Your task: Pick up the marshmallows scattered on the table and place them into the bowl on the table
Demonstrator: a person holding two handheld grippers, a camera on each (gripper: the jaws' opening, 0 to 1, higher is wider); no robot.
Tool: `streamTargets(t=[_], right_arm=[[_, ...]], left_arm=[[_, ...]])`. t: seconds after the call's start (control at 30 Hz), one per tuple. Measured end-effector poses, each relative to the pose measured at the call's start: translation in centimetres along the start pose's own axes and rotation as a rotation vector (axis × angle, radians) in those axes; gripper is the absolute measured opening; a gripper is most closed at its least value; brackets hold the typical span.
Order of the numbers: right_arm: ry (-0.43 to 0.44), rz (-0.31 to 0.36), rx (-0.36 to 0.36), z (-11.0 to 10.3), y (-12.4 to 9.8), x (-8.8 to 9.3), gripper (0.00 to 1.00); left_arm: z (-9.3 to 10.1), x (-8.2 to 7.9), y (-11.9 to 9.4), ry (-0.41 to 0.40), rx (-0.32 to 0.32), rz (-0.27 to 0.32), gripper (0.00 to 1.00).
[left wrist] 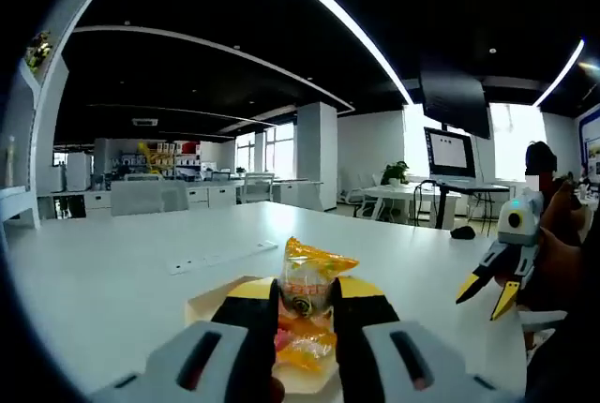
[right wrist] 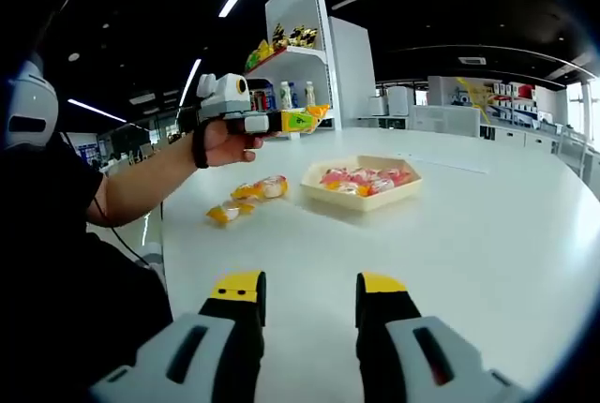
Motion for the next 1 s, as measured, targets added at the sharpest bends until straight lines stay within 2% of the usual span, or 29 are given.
streamTargets(t=[0.13,0.43,0.7,1.0], right_arm=[[0.001,-0.002,0.003,0.0,-0.1,0.0,0.37],[0.002,-0.014,-0.004,-0.3,0.2,0.4,0.37],[0.005,-0.009,0.005,-0.3,0.1,0.3,0.37],[0.008,-0.011,0.0,-0.4,0.3,0.5,0.37]], left_arm=[[-0.4,0.9,1.1,-0.003,-0.007,-0.024,0.23],[-0.9,1.5,2.5,-0.021,-0.025,-0.034,0.23],[-1.8,1.9,2.7,-0.035,-0.047,-0.043,0.23],[-2.0,2.4,2.8,-0.04,-0.044,-0.061,0.23]])
Point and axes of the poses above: the point that each gripper's makers call its tool centre point, and the gripper's own axes: y roughly forward along the fingers, z roughly to its right, x roughly out of its underside, the point moved 1 cm from there along -y, roughly backward along the fingers, and after that the axes turned 2 degrees about y, right-handed, at the moved point
